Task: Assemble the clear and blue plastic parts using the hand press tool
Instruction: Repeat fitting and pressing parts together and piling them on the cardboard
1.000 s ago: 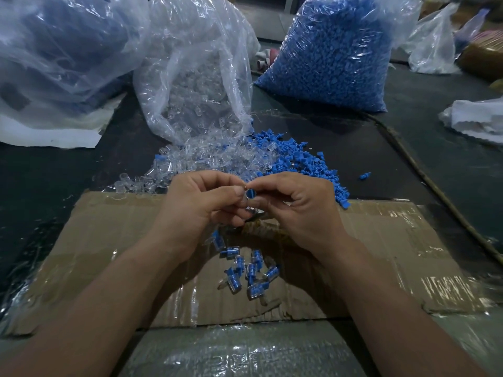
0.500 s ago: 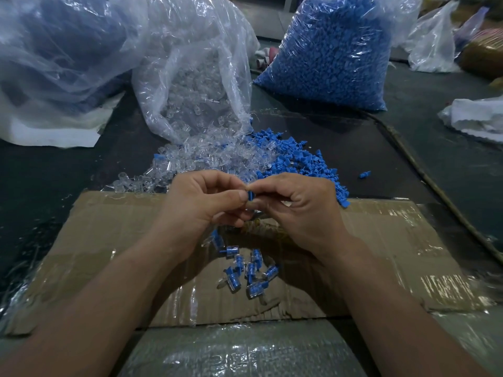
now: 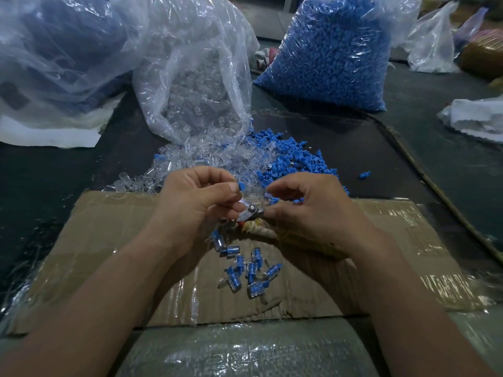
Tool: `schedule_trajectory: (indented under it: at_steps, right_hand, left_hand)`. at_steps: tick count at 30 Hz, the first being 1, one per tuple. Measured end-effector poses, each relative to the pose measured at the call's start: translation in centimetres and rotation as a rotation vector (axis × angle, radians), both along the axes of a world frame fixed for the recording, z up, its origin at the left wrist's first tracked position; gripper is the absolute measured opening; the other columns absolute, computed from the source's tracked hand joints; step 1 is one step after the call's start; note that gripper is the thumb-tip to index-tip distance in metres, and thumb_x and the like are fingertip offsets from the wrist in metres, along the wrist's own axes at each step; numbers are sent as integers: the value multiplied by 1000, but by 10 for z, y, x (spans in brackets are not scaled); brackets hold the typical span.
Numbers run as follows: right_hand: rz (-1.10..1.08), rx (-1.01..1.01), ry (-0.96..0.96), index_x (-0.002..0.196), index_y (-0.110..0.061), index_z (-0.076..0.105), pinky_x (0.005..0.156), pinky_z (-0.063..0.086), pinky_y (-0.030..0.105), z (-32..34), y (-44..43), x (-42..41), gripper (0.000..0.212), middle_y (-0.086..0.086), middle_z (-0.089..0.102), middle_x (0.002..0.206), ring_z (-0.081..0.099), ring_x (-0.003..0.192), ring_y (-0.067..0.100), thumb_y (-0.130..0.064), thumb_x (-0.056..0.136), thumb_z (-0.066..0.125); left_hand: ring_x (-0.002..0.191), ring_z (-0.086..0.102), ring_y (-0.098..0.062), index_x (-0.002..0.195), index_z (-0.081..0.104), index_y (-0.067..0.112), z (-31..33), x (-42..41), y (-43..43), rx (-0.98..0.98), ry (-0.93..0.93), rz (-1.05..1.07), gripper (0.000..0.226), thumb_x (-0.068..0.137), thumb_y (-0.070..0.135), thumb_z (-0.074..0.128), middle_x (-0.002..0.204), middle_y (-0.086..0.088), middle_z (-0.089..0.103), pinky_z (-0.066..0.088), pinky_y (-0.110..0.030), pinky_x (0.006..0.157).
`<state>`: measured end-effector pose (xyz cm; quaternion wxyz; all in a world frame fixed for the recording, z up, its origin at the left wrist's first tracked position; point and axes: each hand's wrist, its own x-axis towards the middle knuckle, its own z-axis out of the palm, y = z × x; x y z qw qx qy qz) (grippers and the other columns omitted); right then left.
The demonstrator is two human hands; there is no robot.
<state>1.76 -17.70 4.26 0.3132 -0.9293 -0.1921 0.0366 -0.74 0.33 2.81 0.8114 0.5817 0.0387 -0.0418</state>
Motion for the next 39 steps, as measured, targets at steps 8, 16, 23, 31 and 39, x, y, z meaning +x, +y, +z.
schedule_trajectory:
  at_steps: [8,16,23,31,39]
  right_hand:
    - [123,-366,212,126,-38,44,87,35,26,1,-14,2,82,-20,39,107,37,104,5,-49,53,81]
    - [51,-439,32,102,-35,52,68,39,25,-2,-5,0,41,-13,49,94,46,85,6,-41,66,71]
    - [-27,-476,-138,94,-25,52,66,34,27,-8,3,2,17,-6,52,87,47,79,12,-30,79,58]
    - [-149,-295,-155,93,-26,41,53,26,19,-3,-3,1,25,-10,46,77,40,64,6,-19,77,59]
    - [-27,-245,-191,96,-22,43,60,29,20,-6,7,-5,26,-3,47,88,42,78,13,-23,77,61]
  left_hand:
    - [54,64,-18,74,59,1,-4,4,4,-24,1,5,12,63,3,59,60,-8,65,53,-20,50]
    - [53,64,-15,77,56,1,-5,6,4,-67,2,38,13,64,2,57,58,-7,64,52,-18,48]
    - [54,63,-14,79,58,3,-10,11,10,-56,-27,88,15,64,5,58,60,-8,66,53,-19,50]
    - [61,67,-15,80,58,4,-15,14,8,-33,-120,140,7,78,-2,56,62,-3,67,52,-17,53]
    - [65,67,-18,80,60,7,-12,10,5,-11,-142,145,14,67,10,60,72,-10,68,54,-19,55]
